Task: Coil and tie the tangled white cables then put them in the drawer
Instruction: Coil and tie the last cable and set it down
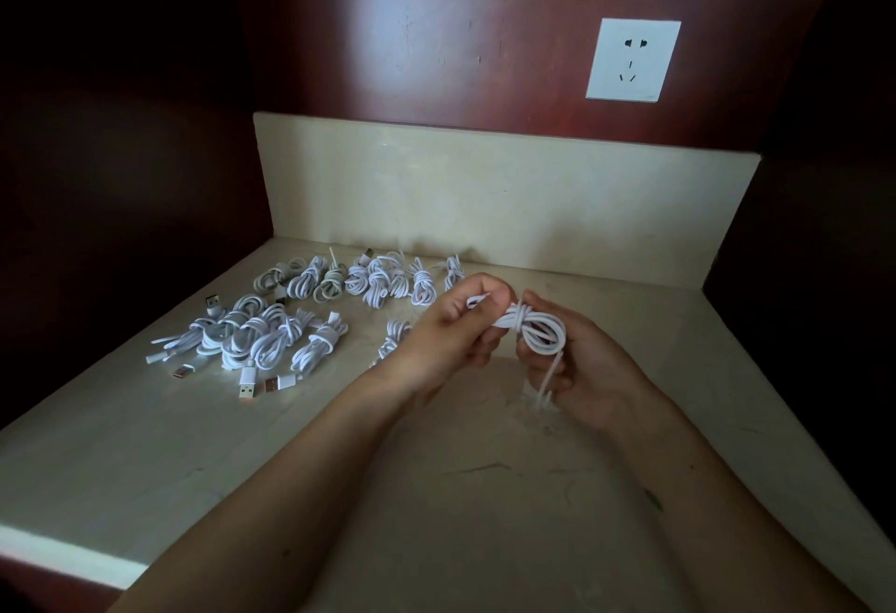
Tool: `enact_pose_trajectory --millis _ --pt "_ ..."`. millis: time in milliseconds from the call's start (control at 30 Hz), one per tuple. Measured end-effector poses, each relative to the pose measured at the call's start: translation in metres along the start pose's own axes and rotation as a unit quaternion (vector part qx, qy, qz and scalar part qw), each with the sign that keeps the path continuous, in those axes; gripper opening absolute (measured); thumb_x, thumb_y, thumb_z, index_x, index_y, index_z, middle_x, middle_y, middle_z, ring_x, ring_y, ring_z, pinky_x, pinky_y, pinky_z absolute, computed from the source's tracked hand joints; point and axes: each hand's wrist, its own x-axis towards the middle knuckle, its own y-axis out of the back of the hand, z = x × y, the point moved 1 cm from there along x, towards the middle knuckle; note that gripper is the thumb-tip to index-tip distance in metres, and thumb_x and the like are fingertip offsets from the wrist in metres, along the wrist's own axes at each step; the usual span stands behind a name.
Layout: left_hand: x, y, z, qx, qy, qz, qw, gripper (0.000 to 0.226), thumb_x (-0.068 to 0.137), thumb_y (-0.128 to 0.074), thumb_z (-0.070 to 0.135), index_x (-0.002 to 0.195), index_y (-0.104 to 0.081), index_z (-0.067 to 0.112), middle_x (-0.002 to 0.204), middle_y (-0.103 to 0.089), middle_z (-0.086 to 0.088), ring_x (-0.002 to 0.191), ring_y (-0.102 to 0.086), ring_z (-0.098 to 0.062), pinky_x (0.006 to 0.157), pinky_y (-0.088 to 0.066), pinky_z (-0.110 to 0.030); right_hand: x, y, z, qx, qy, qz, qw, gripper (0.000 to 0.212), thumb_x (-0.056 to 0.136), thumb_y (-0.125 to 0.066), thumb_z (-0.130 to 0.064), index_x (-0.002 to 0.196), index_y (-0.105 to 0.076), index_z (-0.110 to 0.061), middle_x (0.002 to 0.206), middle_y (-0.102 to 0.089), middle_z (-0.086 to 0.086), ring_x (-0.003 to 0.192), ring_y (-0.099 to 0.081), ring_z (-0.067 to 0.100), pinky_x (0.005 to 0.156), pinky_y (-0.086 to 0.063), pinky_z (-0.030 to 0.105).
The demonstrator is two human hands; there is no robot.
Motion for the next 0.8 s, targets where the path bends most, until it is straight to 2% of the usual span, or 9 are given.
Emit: enact_pose_trajectory --millis 67,167,300,367,433,533,633,700,800 --pt "0.001 -0.001 0.000 -0.019 -0.003 0.010 1.000 0.017 0.097 -0.052 0.027 0.083 -0.048 0.018 0.056 -0.036 0.007 0.047 -0.027 -0.004 0.044 -0.026 -0.014 0.000 0.000 0.003 0.039 -0.025 -0.020 0.999 0.019 0.078 -0.053 -0.026 0.062 -0.053 -0.015 0.044 -0.038 -0.003 0.031 -0.024 0.002 0.034 -0.009 0.017" --pt "0.002 -0.001 0.002 -0.055 0.006 0.045 0.997 0.022 0.103 -0.040 0.022 0.082 -0.046 0.020 0.053 -0.034 0.011 0.046 -0.024 -0.003 0.043 -0.022 -0.014 -0.001 -0.002 0.007 0.031 -0.028 -0.020 0.999 0.007 0.077 -0.056 -0.020 0.078 -0.061 -0.015 0.050 -0.044 -0.003 0.034 -0.024 0.002 0.031 -0.014 0.012" --pt "0.005 0.003 -0.004 0.015 0.005 0.131 0.991 0.025 0.103 -0.041 0.015 0.080 -0.046 0.022 0.048 -0.035 0.014 0.042 -0.027 -0.003 0.049 -0.028 -0.020 -0.003 -0.008 0.014 -0.131 0.046 0.009 0.990 0.023 0.101 -0.047 -0.021 0.090 -0.063 -0.010 0.051 -0.040 0.000 0.037 -0.023 0.007 0.036 -0.017 0.014" --pt "0.007 0.007 -0.010 0.050 -0.009 0.165 0.985 0.022 0.102 -0.044 0.016 0.082 -0.049 0.022 0.046 -0.039 0.014 0.043 -0.032 -0.002 0.061 -0.036 -0.024 -0.005 -0.012 0.017 -0.244 0.098 0.021 0.965 0.029 0.103 -0.043 -0.019 0.088 -0.066 -0.008 0.050 -0.041 0.002 0.037 -0.028 0.009 0.037 -0.024 0.018" --pt "0.008 0.011 -0.014 0.102 -0.043 0.192 0.975 0.018 0.102 -0.047 0.016 0.085 -0.052 0.020 0.051 -0.047 0.015 0.048 -0.041 0.001 0.061 -0.039 -0.021 -0.005 -0.014 0.018 -0.337 0.134 0.023 0.932 0.031 0.102 -0.042 -0.012 0.088 -0.070 -0.006 0.048 -0.044 0.000 0.037 -0.035 0.005 0.042 -0.030 0.014" --pt "0.009 0.016 -0.019 0.169 -0.094 0.205 0.959 0.012 0.101 -0.050 0.016 0.089 -0.053 0.013 0.064 -0.052 0.014 0.059 -0.049 0.005 0.063 -0.040 -0.014 -0.004 -0.015 0.019 -0.388 0.161 0.013 0.907 0.031 0.101 -0.045 -0.008 0.086 -0.072 -0.012 0.043 -0.047 -0.006 0.039 -0.040 0.002 0.048 -0.033 0.013" --pt "0.010 0.023 -0.026 0.249 -0.120 0.216 0.937 0.013 0.100 -0.053 0.026 0.090 -0.054 0.017 0.072 -0.059 0.013 0.069 -0.057 0.002 0.071 -0.047 -0.021 -0.004 -0.013 0.020 -0.403 0.178 0.001 0.898 0.028 0.099 -0.050 -0.012 0.085 -0.074 -0.012 0.046 -0.050 -0.004 0.043 -0.042 0.003 0.052 -0.035 0.019" --pt "0.009 0.028 -0.029 0.322 -0.110 0.209 0.917 0.015 0.099 -0.053 0.032 0.092 -0.055 0.019 0.075 -0.063 0.011 0.073 -0.061 -0.005 0.072 -0.048 -0.028 -0.005 -0.015 0.020 -0.429 0.213 -0.005 0.878 0.027 0.097 -0.055 -0.018 0.079 -0.071 -0.006 0.048 -0.051 -0.003 0.045 -0.043 0.004 0.054 -0.036 0.024" --pt "0.010 0.033 -0.030 0.362 -0.074 0.163 0.915 0.017 0.097 -0.054 0.038 0.092 -0.055 0.022 0.074 -0.065 0.011 0.073 -0.062 -0.011 0.072 -0.048 -0.031 -0.005 -0.014 0.011 -0.404 0.273 0.058 0.871 0.023 0.089 -0.058 -0.028 0.070 -0.069 -0.021 0.058 -0.059 0.000 0.053 -0.048 0.003 0.059 -0.039 0.029"
